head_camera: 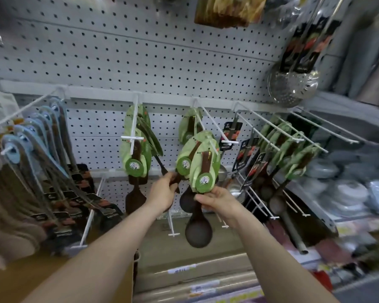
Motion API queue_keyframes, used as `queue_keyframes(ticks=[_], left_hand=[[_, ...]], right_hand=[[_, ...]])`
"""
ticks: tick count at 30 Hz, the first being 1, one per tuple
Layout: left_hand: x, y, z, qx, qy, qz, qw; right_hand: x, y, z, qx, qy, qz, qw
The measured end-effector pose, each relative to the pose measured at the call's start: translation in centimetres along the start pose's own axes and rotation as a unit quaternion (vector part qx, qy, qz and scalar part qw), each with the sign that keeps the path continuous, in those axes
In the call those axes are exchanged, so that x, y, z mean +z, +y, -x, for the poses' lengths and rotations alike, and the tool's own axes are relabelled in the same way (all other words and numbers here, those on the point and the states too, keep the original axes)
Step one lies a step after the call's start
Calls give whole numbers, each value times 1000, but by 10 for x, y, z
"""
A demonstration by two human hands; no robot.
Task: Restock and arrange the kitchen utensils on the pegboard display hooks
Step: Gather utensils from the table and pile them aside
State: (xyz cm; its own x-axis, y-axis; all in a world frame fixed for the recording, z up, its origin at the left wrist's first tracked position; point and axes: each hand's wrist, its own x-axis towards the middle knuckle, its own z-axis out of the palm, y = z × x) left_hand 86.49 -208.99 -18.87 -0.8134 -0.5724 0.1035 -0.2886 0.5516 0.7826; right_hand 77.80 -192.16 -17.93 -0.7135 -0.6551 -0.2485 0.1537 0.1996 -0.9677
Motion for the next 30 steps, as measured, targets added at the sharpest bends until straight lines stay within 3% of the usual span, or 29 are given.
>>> queue_keyframes(ticks=[13,18,26,30], left_hand=[[-7,-6,1,57,-127,27,990],[9,8,-3,72,-126,42,989],[43,24,-3,11,-47,76,996],[45,20,-8,10,-68,67,995]], right_hand=[[-32,-17,15,43,-122,39,991],[-32,-16,13,49,-130,32,990],[-26,-4,-4,44,-74,25,996],[-23,-2,-12,39,-39,15,998]])
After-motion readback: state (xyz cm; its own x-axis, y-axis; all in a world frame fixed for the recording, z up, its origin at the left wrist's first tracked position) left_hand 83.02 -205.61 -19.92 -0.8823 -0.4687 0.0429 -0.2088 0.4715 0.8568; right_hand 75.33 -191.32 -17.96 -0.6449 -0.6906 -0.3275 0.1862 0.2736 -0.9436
